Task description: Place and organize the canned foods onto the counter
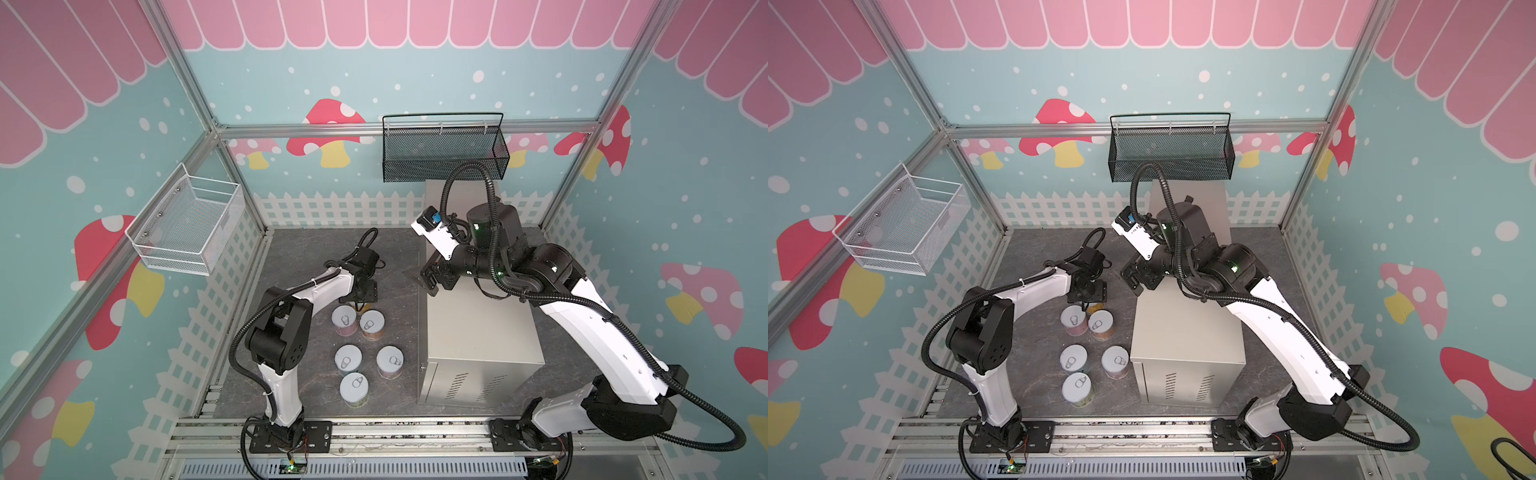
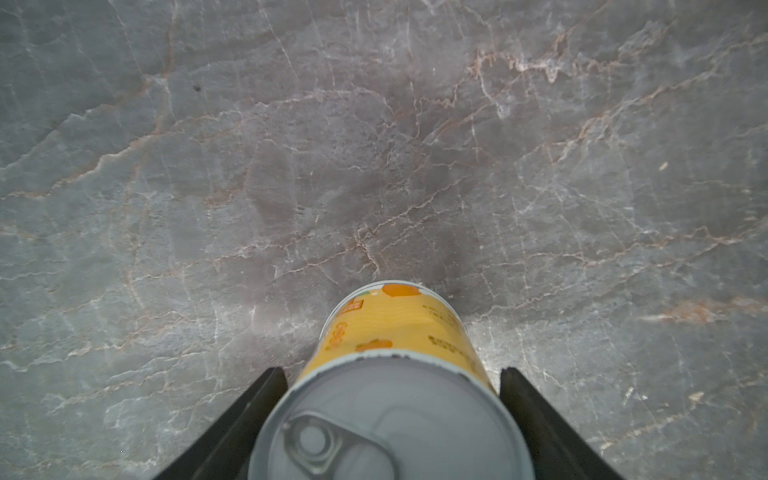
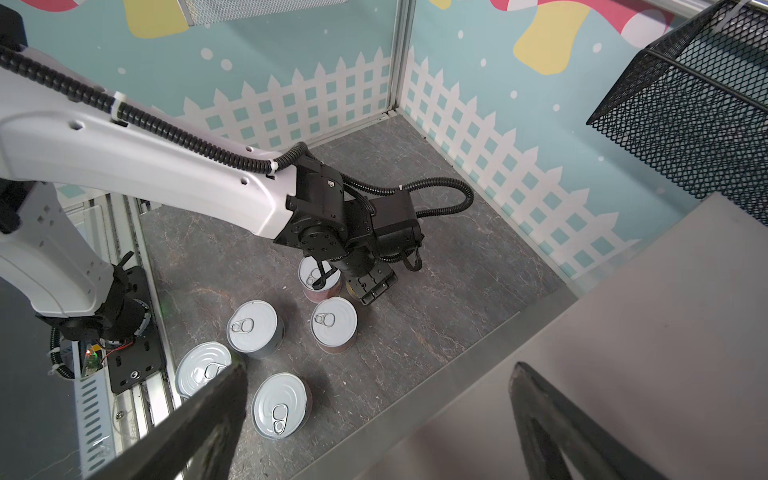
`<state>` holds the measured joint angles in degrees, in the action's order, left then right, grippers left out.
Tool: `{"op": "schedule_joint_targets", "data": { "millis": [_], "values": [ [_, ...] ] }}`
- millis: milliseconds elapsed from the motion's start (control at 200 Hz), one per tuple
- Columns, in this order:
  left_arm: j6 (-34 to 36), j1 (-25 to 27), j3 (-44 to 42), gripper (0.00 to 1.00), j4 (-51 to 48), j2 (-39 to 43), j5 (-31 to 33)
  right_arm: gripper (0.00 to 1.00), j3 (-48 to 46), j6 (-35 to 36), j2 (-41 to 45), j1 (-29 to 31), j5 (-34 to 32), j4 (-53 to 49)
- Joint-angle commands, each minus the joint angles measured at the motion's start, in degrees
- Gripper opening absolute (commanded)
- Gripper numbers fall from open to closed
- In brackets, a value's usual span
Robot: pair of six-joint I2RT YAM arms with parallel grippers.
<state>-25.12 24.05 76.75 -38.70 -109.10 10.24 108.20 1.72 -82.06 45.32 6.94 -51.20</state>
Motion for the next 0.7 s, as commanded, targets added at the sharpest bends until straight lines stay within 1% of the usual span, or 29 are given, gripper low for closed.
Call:
{"op": "schedule_joint_targets", "data": {
  "millis": [0,170,215,350,455,570,695],
  "values": [
    [-0.04,-0.28,-0.81,0.66,0.12,1.31,0.28,0.99,-1.28,1.21,1.64,0.36,0.15,1.44],
    [0.81,-0.30,0.57,0.54,-2.30,3.97,0.72,0.99,-2.60,1.62,2.23,0.38,-0.01,2.80],
    [1.17,-0.28,0.84,0.52,-2.98,5.02,0.73,1.00,-3.05,1.82,2.30,0.38,-0.16,3.25],
    [3.22,-0.31,2.69,0.51,-6.03,9.17,0.59,0.99,-3.61,1.89,2.26,0.38,-0.96,4.34],
    [6.02,-0.25,4.79,0.51,-8.59,12.93,-0.25,0.99,-4.82,1.95,3.02,0.38,-3.52,6.16],
    [9.79,-0.31,7.77,0.51,-11.33,17.04,-4.52,0.99,-8.94,4.29,5.38,0.47,-5.69,9.93],
    [13.25,-0.28,11.67,0.51,-15.27,21.23,-10.19,1.00,-15.17,8.06,8.81,0.47,-4.40,15.66]
  ]
}}
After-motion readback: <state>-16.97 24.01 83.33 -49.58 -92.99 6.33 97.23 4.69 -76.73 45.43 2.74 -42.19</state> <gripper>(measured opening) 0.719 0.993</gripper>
